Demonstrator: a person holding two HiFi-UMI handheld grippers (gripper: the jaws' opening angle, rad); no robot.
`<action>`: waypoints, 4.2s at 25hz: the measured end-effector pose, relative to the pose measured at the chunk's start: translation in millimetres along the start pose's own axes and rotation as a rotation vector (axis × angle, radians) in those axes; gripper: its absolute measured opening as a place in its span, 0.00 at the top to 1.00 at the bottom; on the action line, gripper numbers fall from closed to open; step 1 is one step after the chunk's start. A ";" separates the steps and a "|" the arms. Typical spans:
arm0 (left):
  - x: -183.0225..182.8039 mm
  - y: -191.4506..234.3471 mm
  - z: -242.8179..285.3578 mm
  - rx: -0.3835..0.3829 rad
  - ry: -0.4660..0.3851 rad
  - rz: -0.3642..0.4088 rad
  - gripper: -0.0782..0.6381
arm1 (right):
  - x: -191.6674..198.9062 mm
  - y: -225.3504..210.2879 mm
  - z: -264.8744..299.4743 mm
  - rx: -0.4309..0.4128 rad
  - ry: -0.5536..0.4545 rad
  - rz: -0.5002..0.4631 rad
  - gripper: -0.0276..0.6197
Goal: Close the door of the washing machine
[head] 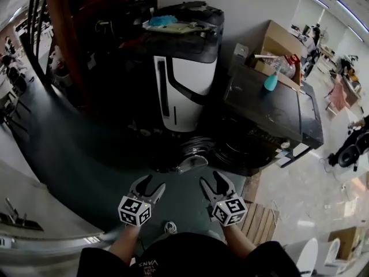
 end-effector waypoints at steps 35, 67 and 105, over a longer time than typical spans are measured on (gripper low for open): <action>73.1 95.3 260.7 0.073 0.264 0.150 0.52 | 48.3 -153.1 41.5 0.200 0.090 0.120 0.62; 129.0 108.7 317.0 0.260 0.628 0.202 0.37 | 128.4 -193.5 4.5 0.257 0.109 0.264 0.63; 164.3 -149.6 328.8 0.828 0.688 0.059 0.41 | 174.8 -228.5 -132.3 0.652 0.014 0.407 0.64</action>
Point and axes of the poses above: the fingertips, and each gripper's own axes: z forward along the fingers, y to its left, x out of its underside, the point moved 7 cm from there along -z, backward along the fingers, and after that the axes turned 3 degrees about z, right-handed, at the moved point
